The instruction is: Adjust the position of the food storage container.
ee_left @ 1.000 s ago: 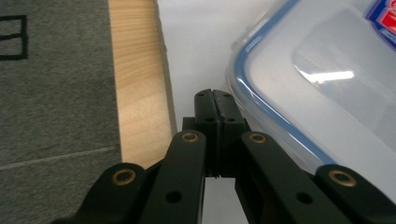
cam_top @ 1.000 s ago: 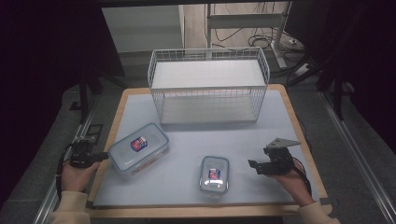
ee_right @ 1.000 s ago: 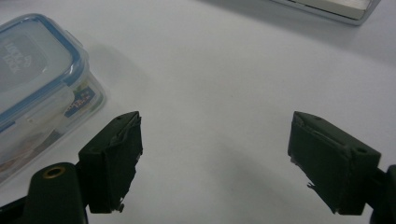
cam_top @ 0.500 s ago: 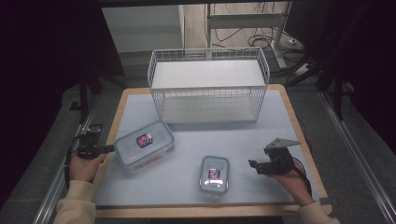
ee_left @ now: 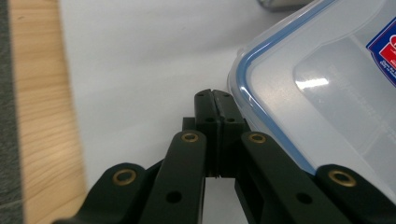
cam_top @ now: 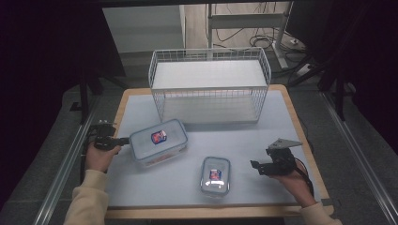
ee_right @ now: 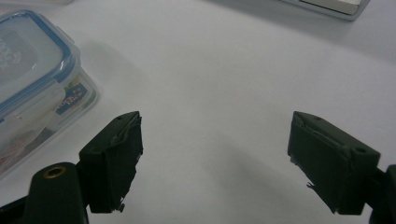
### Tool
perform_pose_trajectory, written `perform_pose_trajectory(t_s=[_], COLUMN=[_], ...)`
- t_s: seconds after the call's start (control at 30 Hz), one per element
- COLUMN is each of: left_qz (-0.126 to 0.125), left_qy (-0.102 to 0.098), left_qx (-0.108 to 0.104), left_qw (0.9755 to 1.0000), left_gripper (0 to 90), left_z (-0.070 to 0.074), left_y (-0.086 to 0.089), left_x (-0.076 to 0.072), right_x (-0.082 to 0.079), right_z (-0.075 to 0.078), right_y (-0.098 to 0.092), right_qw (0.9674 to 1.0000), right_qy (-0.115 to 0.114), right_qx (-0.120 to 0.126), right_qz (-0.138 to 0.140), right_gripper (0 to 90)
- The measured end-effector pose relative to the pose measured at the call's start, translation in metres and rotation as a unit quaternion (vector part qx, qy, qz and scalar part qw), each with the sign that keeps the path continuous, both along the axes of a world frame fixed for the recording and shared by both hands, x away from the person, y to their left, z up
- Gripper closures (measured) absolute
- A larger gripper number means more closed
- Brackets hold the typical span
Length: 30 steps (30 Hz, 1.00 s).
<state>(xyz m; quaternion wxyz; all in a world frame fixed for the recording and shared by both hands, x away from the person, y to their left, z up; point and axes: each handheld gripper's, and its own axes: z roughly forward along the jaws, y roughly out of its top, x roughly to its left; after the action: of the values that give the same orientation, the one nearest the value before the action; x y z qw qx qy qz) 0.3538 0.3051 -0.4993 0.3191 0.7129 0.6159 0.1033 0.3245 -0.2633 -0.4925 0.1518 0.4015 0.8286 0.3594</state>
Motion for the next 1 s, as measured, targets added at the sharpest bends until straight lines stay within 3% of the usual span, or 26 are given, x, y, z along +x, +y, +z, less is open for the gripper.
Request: perform_pose_trajectory(t_s=[0.17,0.3,0.53,0.7,1.0], left_qz=[-0.021,-0.032,-0.052,-0.061,-0.078], left_qy=[-0.002,-0.004,-0.005,-0.009,-0.016], left_qx=[-0.009,-0.001,-0.014,-0.008,-0.02], left_qw=[0.9997,0.9995,0.9986,0.9981,0.9966], left_gripper=[90.0,90.0,90.0,90.0,90.0], left_z=[0.0,0.001,0.002,0.002,0.002], left_y=[-0.021,-0.038,-0.066,-0.082,-0.106], left_x=[0.01,0.017,0.028,0.035,0.045], right_x=[0.0,0.0,0.0,0.0,0.0], right_z=[-0.001,-0.001,-0.001,-0.002,-0.002], right_y=[0.001,0.0,0.0,0.0,0.0], right_qw=[1.0,1.0,1.0,1.0,1.0], right_qy=[0.0,0.001,0.003,0.005,0.006], right_qx=[0.0,-0.001,-0.002,-0.003,-0.003], right_qz=[0.001,0.002,0.001,0.002,0.002], right_gripper=[18.3,18.3,18.2,18.3,18.3])
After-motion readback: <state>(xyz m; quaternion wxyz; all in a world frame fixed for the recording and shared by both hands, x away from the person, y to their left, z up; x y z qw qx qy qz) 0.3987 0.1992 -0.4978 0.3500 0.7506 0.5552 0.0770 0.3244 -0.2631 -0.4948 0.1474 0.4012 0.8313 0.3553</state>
